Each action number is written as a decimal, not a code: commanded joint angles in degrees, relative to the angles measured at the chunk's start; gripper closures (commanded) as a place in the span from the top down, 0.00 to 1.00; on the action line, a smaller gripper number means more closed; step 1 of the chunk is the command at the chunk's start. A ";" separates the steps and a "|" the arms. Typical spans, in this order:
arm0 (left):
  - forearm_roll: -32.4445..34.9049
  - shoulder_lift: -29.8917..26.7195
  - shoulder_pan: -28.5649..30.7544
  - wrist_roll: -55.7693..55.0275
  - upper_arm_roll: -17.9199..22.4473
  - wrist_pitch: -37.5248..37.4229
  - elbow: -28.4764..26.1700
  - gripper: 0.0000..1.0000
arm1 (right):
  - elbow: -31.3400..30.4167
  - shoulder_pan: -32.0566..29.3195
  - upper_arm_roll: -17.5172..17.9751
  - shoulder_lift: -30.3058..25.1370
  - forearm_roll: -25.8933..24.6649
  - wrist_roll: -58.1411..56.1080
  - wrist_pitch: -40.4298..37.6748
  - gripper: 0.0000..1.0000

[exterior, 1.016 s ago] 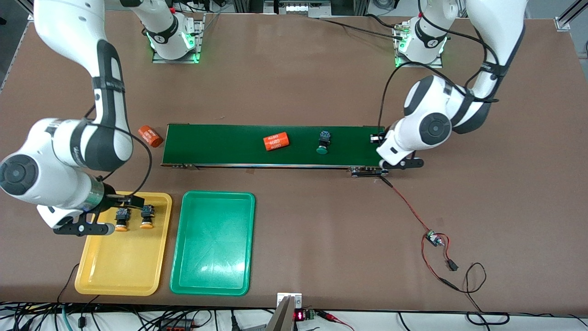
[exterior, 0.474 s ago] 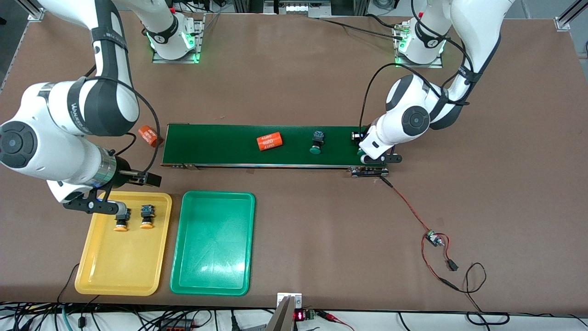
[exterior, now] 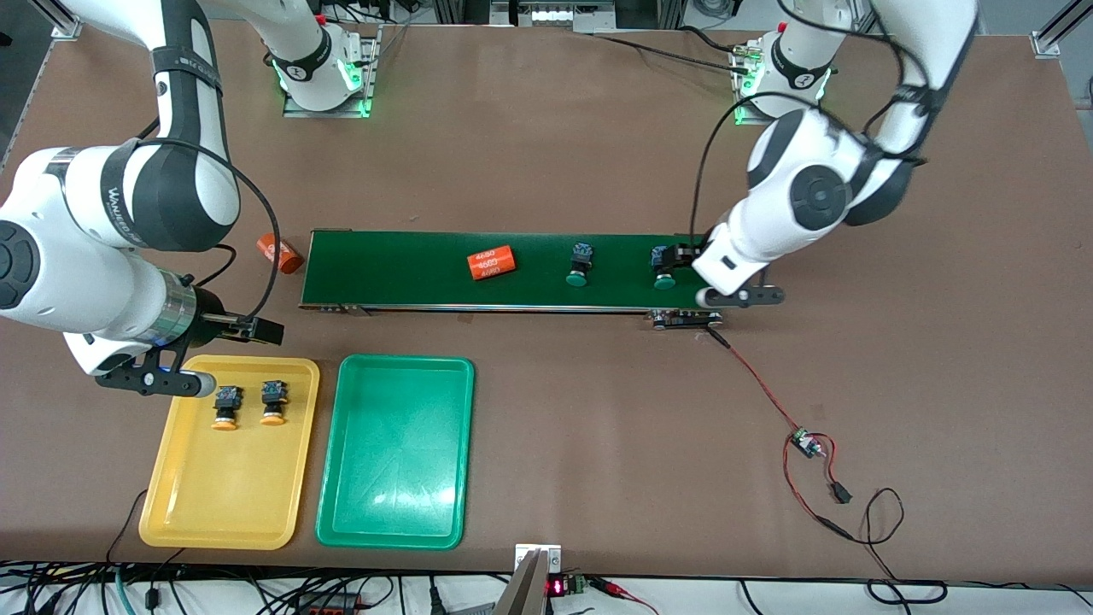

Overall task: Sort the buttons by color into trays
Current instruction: 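Move the right gripper to the belt while the left gripper withdraws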

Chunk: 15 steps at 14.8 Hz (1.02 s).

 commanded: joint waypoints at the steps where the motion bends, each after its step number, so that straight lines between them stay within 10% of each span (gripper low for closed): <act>1: 5.02 -1.71 0.14 4.00 3.04 -7.07 5.31 1.00 | -1.38 2.68 0.68 -1.51 -0.40 0.03 -0.44 1.00; 7: 5.30 -12.07 -4.86 29.13 20.16 -16.82 6.46 1.00 | -1.38 10.59 0.69 -1.59 -0.22 0.12 -0.53 1.00; 15: 9.52 -14.55 -3.64 22.50 21.16 -29.23 15.69 1.00 | -1.47 25.19 0.60 -0.80 -1.28 15.94 -0.17 1.00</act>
